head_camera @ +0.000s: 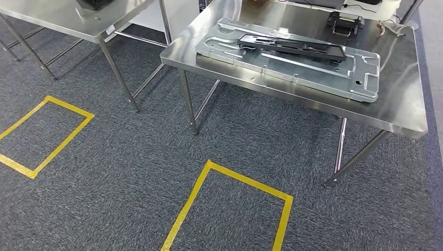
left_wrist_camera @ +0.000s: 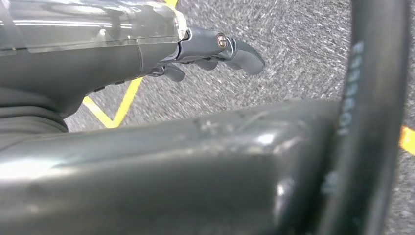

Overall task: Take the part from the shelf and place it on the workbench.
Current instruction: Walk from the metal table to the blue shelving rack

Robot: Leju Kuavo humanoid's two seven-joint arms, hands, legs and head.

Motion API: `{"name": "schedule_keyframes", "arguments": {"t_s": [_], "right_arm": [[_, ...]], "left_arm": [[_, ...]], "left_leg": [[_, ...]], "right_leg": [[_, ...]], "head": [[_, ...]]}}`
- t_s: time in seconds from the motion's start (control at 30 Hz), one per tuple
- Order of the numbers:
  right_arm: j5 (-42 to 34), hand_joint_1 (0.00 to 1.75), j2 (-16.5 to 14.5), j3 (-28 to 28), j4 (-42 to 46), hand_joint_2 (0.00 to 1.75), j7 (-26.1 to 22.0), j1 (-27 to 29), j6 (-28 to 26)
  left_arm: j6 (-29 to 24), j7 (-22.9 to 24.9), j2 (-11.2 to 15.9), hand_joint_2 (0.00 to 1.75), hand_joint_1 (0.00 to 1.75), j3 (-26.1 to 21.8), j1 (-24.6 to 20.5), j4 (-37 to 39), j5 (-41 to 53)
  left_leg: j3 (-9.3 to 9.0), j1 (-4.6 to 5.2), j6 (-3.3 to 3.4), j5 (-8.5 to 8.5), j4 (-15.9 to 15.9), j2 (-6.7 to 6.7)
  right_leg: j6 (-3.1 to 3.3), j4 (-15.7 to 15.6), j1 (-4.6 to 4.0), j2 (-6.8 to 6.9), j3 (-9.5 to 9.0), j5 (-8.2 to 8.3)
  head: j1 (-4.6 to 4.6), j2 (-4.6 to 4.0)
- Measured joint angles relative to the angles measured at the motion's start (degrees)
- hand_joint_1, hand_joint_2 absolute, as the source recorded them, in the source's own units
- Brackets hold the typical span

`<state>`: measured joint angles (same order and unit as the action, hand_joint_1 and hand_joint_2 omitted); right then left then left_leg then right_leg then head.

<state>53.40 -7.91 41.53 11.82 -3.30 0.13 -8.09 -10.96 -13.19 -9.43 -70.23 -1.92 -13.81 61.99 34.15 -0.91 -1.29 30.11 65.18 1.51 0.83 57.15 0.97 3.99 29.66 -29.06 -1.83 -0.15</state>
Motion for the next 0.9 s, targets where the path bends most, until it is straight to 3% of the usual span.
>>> {"name": "schedule_keyframes", "arguments": {"t_s": [0.07, 0.1, 0.17, 0.2, 0.27, 0.33, 0.37, 0.4, 0.43, 0.47, 0.53, 0.6, 0.67, 0.7, 0.77, 0.83, 0.9], "right_arm": [[0.0, 0.00, 0.0, 0.0, 0.0, 0.00, 0.0, -0.1, 0.0], [0.0, 0.00, 0.0, 0.1, 0.0, 0.00, -0.1, -0.1, 0.0], [0.0, 0.00, 0.0, 0.1, 0.0, 0.00, -0.3, -0.4, 0.0], [0.0, 0.00, 0.0, 0.1, 0.0, 0.00, -0.4, -0.5, 0.0], [0.1, 0.00, 0.0, 0.1, 0.0, 0.00, -0.6, -0.6, 0.1], [0.9, 0.00, 0.0, 0.1, 0.0, 0.00, -0.7, -0.5, 0.1], [1.5, 0.00, 0.0, 0.0, 0.0, 0.00, -0.6, -0.5, 0.1], [2.3, 0.00, 0.0, -0.1, 0.0, 0.00, -0.6, -0.5, 0.1], [2.9, 0.00, 0.1, -0.3, 0.0, 0.00, -0.6, -0.6, 0.2], [3.5, 0.00, 0.2, -0.5, 0.0, 0.00, -0.7, -0.6, 0.2], [4.2, 0.00, 0.6, -0.9, 0.0, 0.00, -0.8, -0.7, 0.2], [3.9, 0.00, 1.1, -1.0, 0.0, 0.00, -1.4, -0.9, -0.2], [2.8, 0.00, 1.3, -0.8, 0.0, 0.00, -2.7, -1.3, -0.7], [2.2, 0.00, 1.4, -0.7, 0.0, 0.00, -3.5, -1.5, -0.8], [1.6, 0.00, 1.5, -0.3, 0.0, 0.00, -4.8, -1.6, -0.8], [1.4, 0.00, 1.6, 0.1, 0.0, 0.00, -5.5, -1.5, -0.7], [1.5, 0.00, 1.6, 0.2, 0.0, 0.00, -5.2, -1.4, -0.7]], "left_arm": [[0.5, -0.7, 0.0, 0.00, 0.00, 0.0, -0.2, 0.0, 0.2], [0.6, -1.0, 0.0, 0.00, 0.00, 0.0, -0.2, 0.0, 0.2], [0.8, -1.6, -0.1, 0.00, 0.00, 0.0, -0.1, 0.1, 0.4], [0.9, -1.8, -0.2, 0.00, 0.00, 0.0, -0.1, 0.1, 0.4], [1.1, -2.2, -0.4, 0.00, 0.00, 0.0, -0.1, 0.1, 0.4], [1.5, -2.6, -0.5, 0.00, 0.00, 0.0, -0.3, 0.1, 0.6], [1.8, -2.6, -0.6, 0.00, 0.00, 0.0, -0.4, 0.2, 0.9], [2.1, -2.6, -0.6, 0.00, 0.00, 0.1, -0.4, 0.2, 1.3], [2.4, -2.3, -0.6, 0.00, 0.00, 0.2, -0.4, 0.2, 1.9], [2.6, -2.1, -0.6, 0.00, 0.00, 0.4, -0.4, 0.2, 2.5], [3.0, -1.8, -0.8, 0.00, 0.00, 0.7, -0.6, 0.2, 3.4], [3.4, -2.4, -1.0, 0.00, 0.00, 1.0, -0.8, 0.3, 3.7], [3.6, -3.2, -1.1, 0.00, 0.00, 1.2, -0.8, 0.3, 3.6], [3.6, -3.5, -1.1, 0.00, 0.00, 1.2, -0.8, 0.3, 3.3], [3.5, -3.9, -1.2, 0.00, 0.00, 1.2, -0.9, 0.3, 2.8], [3.5, -3.7, -1.3, 0.00, 0.00, 1.2, -1.1, 0.3, 2.4], [3.5, -2.9, -1.4, 0.00, 0.00, 1.2, -1.2, 0.3, 2.2]], "left_leg": [[-3.05, 0.30, 0.68, -1.67, -6.0, 1.92], [-3.36, 0.49, 1.07, -1.65, -6.9, 2.30], [-3.23, 0.60, 1.88, -1.83, -7.1, 1.20], [-3.29, 0.53, 2.28, -2.04, -7.3, 0.71], [-3.38, 0.29, 3.11, -2.57, -7.7, -0.25], [-3.04, 0.37, 3.54, -2.81, -7.7, -1.28], [-2.93, 0.43, 3.61, -2.86, -7.7, -1.92], [-2.89, 0.49, 3.64, -2.88, -7.7, -2.61], [-2.91, 0.52, 3.62, -2.87, -7.6, -3.35], [-2.97, 0.53, 3.57, -2.84, -7.4, -4.10], [-2.86, 0.61, 3.27, -2.67, -7.0, -5.42], [-2.35, 0.57, 2.64, -2.65, -6.7, -6.49], [-1.89, 0.41, 1.87, -2.88, -6.7, -7.48], [-1.74, 0.38, 1.55, -2.77, -6.5, -7.32], [-0.52, 0.46, 1.02, -0.97, -3.9, -5.31], [2.73, 0.34, 0.59, 2.83, 3.2, -2.84], [5.55, 0.17, 0.22, 4.95, 9.2, -2.07]], "right_leg": [[-0.59, 0.2, -0.27, 0.99, -0.23, -0.27], [-0.90, 0.3, -0.43, 1.45, -0.32, -0.35], [-1.58, 0.2, -0.48, 2.21, -0.51, -0.46], [-1.94, 0.5, -0.38, 1.74, -0.52, -0.83], [-2.44, 3.9, -0.14, -0.74, 0.85, -3.35], [-2.60, 11.1, -0.05, -3.12, 4.30, -7.22], [-2.64, 14.4, -0.05, -3.49, 5.93, -8.32], [-2.64, 16.0, -0.06, -3.65, 6.84, -8.30], [-2.57, 15.3, -0.06, -3.78, 6.68, -7.00], [-2.42, 12.6, -0.06, -4.09, 5.58, -4.83], [-1.92, 5.2, -0.02, -6.08, 2.53, -0.96], [-1.53, 1.5, -0.08, -7.68, 1.15, -0.01], [-1.20, 1.1, -0.15, -7.21, 1.09, -0.08], [-0.90, 0.8, -0.07, -6.64, 0.99, 0.07], [-0.17, 0.3, 0.21, -5.33, 0.74, 0.32], [0.24, 0.2, 0.12, -3.88, 0.68, 0.31], [0.30, 0.2, 0.00, -2.38, 0.67, 0.22]], "head": [[0.01, 0.00], [0.02, 0.00], [0.01, 0.00], [0.02, 0.00], [0.03, 0.00], [0.02, 0.00], [0.02, 0.00], [0.02, 0.00], [0.02, 0.00], [0.02, 0.00], [0.02, 0.00], [0.02, 0.00], [0.02, 0.00], [0.02, 0.00], [0.01, 0.00], [0.00, 0.00], [0.01, 0.00]]}}
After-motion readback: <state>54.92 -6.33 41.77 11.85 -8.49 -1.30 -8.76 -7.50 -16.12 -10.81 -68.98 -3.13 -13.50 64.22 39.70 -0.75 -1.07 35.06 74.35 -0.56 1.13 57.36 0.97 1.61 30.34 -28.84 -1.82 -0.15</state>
